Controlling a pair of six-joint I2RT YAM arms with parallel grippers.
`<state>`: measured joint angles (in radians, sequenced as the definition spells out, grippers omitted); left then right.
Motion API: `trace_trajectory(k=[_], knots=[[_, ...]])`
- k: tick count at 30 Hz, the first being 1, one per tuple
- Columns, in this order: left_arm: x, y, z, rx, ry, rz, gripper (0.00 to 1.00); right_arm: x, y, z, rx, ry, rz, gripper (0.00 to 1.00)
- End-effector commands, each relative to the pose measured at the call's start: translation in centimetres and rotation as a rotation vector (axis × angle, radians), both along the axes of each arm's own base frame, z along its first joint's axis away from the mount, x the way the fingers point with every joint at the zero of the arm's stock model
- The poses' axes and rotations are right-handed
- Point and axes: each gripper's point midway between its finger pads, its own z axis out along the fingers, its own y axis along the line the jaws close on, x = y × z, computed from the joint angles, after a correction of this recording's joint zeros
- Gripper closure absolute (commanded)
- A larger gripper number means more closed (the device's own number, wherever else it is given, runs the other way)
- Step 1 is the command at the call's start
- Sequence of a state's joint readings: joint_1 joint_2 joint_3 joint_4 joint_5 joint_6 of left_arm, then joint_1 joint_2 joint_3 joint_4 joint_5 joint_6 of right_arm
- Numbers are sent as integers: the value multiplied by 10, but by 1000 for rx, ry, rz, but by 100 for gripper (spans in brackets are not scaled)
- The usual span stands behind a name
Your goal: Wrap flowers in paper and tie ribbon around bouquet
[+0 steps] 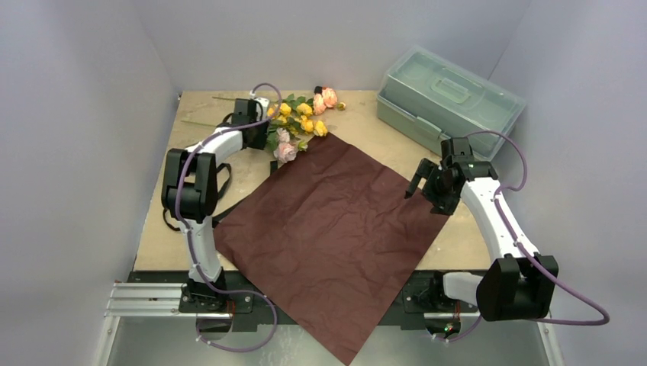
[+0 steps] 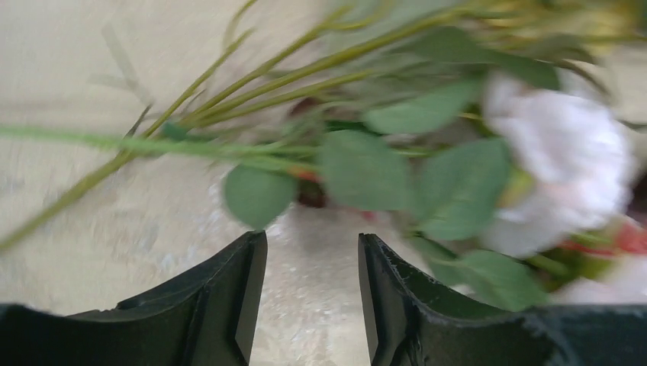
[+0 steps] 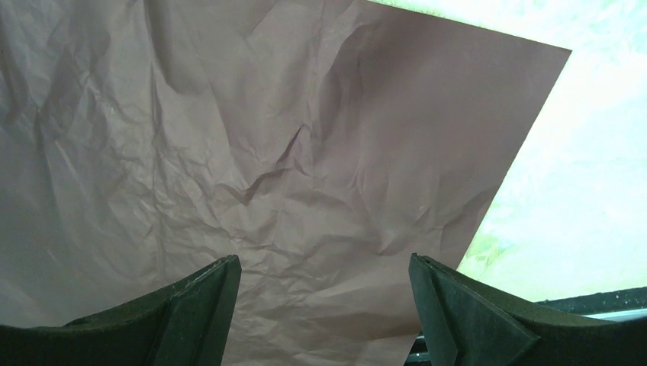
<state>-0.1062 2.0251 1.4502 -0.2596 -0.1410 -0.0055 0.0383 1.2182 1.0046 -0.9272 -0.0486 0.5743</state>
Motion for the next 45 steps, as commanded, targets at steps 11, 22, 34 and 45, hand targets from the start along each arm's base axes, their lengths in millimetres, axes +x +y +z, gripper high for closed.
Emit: trace_trajectory(k=[11,22,34,45], knots=[[43,-47,68,32,-173,-134,45,7,3,-2,12,18,48,10],[41,-36,57,214,-82,-319,43,4,4,2,14,37,59,10],[55,-48,23,-136,-16,-62,43,7,3,3,5,72,77,11],[50,-48,13,147,68,-489,48,-2,6,-3,21,126,77,11]])
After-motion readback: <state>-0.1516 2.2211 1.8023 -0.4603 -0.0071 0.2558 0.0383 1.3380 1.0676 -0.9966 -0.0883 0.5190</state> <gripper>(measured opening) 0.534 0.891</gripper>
